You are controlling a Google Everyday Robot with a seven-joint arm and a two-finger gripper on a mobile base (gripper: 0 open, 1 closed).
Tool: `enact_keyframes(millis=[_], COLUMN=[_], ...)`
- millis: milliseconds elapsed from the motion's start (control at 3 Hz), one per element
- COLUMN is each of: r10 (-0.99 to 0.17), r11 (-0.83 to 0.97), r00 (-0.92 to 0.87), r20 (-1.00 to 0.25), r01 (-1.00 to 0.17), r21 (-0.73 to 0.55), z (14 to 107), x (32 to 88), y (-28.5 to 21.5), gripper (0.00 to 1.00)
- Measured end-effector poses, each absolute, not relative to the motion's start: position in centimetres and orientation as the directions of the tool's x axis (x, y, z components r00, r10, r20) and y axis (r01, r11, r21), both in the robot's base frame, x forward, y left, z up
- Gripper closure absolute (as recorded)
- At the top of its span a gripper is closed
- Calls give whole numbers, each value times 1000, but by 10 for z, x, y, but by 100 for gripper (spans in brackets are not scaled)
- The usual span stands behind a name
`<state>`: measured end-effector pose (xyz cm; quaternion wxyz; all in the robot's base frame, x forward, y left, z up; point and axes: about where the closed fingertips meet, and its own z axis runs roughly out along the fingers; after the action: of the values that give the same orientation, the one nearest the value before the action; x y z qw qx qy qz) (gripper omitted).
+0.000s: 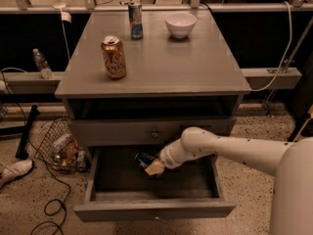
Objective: Pick pepsi can from middle drawer and place on counter
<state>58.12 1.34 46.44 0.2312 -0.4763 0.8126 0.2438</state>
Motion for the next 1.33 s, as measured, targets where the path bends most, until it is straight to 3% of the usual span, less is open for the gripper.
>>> enact_keyframes(millis=[1000, 1333], r10=[-770, -773], r11=[213, 156], r00=[-268, -199], r20=[-579, -603], r01=[-963, -980], r21=[164, 124], z=[518, 567], x=[545, 545], y=[-27, -68], gripper=[100, 100])
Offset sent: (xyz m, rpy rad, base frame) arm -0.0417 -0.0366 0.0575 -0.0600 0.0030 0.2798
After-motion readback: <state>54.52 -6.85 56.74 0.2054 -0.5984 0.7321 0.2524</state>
